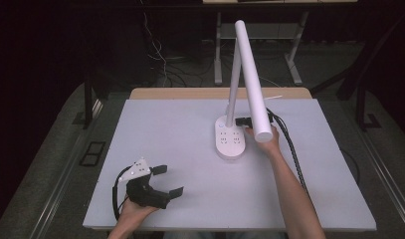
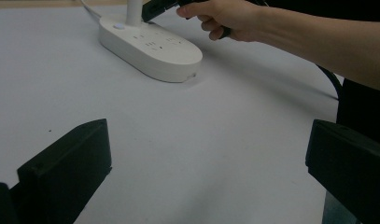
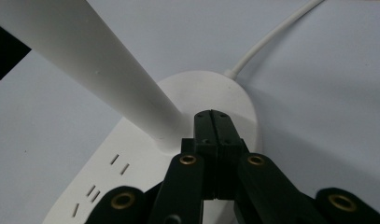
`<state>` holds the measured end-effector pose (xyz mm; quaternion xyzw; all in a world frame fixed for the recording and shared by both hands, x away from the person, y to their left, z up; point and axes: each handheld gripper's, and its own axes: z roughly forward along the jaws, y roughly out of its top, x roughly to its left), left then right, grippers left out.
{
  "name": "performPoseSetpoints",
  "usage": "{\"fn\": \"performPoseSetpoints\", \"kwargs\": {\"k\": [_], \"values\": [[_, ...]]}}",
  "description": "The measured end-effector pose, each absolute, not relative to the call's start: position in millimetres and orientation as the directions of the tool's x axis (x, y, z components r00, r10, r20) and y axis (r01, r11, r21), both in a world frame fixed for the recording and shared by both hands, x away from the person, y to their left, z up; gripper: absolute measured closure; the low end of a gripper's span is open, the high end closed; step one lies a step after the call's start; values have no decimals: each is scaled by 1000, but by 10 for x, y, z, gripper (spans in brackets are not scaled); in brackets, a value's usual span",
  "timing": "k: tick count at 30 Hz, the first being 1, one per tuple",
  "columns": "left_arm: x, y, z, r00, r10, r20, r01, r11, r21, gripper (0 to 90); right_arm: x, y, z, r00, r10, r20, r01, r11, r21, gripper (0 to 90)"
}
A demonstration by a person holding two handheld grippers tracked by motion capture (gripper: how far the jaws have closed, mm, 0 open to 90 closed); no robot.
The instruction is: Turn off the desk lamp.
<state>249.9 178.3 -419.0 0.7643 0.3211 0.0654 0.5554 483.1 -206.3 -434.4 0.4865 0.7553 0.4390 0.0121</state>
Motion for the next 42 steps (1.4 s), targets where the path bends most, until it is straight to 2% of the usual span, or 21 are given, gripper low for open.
{"fn": "performPoseSetpoints", "kwargs": {"k": [8,42], "values": [[2505,1785,-4191,784,565,-258,419,-175,891,0,4817,-2025,-4325,-524,765,374,715,157,681,900],[2504,1802,-4191,780,567,-266,423,-164,891,0,4775,-2001,-4304,-531,761,374,714,164,681,900]]}}
